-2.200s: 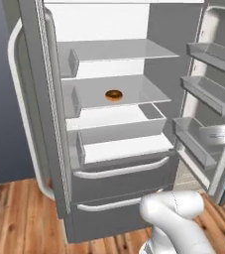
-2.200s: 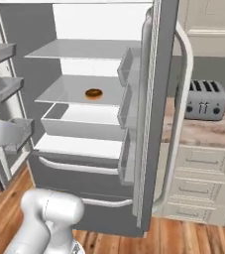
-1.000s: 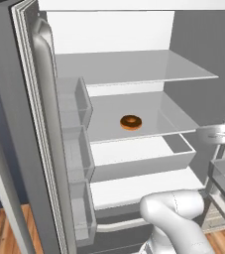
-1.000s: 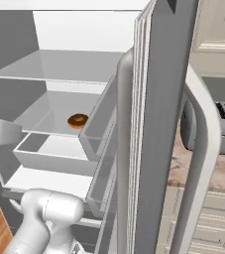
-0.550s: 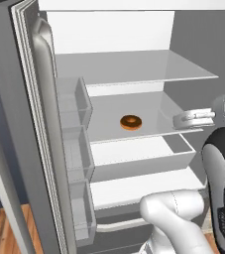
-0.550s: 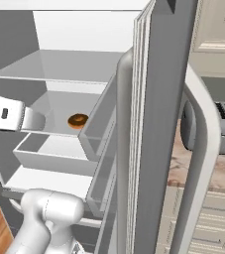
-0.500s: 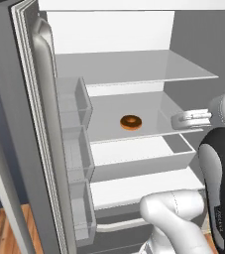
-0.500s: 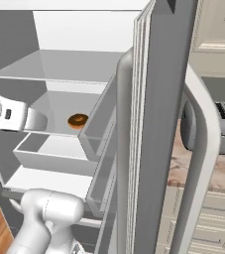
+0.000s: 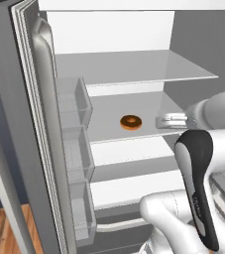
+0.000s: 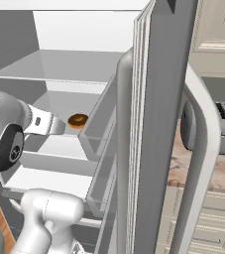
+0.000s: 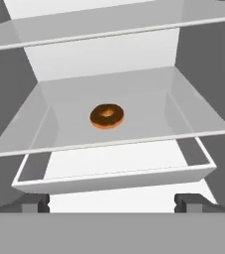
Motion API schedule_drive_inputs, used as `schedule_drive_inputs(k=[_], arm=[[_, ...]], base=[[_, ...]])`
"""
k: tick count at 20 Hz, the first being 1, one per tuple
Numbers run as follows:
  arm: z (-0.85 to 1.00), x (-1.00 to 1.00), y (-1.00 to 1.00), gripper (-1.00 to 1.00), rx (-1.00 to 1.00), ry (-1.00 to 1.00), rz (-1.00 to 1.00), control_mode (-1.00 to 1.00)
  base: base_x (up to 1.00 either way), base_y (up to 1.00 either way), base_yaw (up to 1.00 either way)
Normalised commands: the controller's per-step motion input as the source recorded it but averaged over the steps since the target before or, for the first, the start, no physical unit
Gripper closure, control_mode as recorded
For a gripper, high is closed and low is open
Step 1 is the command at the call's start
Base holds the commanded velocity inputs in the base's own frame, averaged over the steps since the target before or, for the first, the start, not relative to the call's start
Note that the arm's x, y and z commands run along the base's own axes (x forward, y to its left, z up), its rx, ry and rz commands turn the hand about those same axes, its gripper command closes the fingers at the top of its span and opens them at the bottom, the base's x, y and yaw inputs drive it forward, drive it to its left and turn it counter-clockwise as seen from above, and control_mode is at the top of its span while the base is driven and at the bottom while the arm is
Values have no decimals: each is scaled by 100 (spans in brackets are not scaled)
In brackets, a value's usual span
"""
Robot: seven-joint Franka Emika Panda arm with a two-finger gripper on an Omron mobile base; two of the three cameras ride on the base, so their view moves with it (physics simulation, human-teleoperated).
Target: Take the cake and donut from the fridge and place them on the empty tray on the dining counter.
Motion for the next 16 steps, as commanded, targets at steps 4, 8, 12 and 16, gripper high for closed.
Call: schedule_drive_inputs(k=[4, 8, 12, 16], arm=[[-27, 69, 0, -100, 14, 6, 0, -100], [-18, 51, 0, -100, 4, 12, 0, -100], [-17, 61, 0, -100, 0, 3, -1, -100], [-22, 54, -6, -100, 0, 3, 0, -100]], base=[[0, 0, 0], [0, 0, 0], [0, 0, 0], [0, 0, 0]])
